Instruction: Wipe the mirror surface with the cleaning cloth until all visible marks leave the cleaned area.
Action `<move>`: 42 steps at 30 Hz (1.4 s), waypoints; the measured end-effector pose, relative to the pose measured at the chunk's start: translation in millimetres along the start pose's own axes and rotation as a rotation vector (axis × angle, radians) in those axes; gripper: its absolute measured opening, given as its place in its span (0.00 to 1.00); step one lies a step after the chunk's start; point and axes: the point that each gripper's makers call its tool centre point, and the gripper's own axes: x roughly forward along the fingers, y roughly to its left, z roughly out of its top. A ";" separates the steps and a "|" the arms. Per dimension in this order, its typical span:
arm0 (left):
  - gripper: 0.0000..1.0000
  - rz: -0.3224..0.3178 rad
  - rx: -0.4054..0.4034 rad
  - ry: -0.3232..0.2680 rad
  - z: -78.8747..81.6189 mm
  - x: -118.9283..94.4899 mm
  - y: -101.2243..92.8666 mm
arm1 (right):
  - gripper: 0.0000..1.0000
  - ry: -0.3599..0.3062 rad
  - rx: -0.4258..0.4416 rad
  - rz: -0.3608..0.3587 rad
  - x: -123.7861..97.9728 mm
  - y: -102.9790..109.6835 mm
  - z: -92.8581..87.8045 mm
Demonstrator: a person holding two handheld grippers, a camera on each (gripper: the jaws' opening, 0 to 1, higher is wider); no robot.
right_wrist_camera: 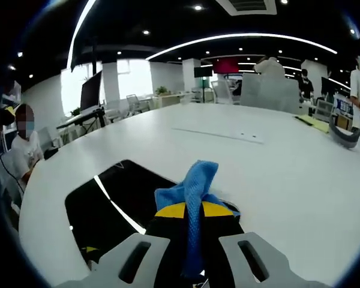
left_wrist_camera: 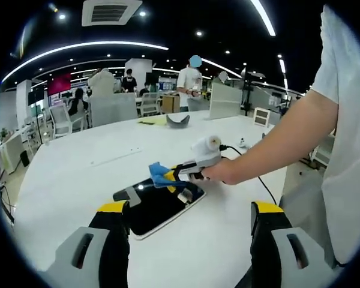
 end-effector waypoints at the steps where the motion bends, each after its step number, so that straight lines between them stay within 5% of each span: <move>1: 0.83 -0.001 0.002 0.000 0.1 0.5 0.0 | 0.03 -0.001 0.000 0.002 0.3 0.0 0.6; 21: 0.82 -0.017 0.004 -0.004 4.6 9.7 0.1 | 0.03 -0.007 -0.006 -0.001 2.0 -0.1 1.5; 42: 0.81 0.006 -0.014 -0.019 -1.3 -2.7 5.2 | 0.03 0.006 0.047 -0.064 5.5 -1.0 2.0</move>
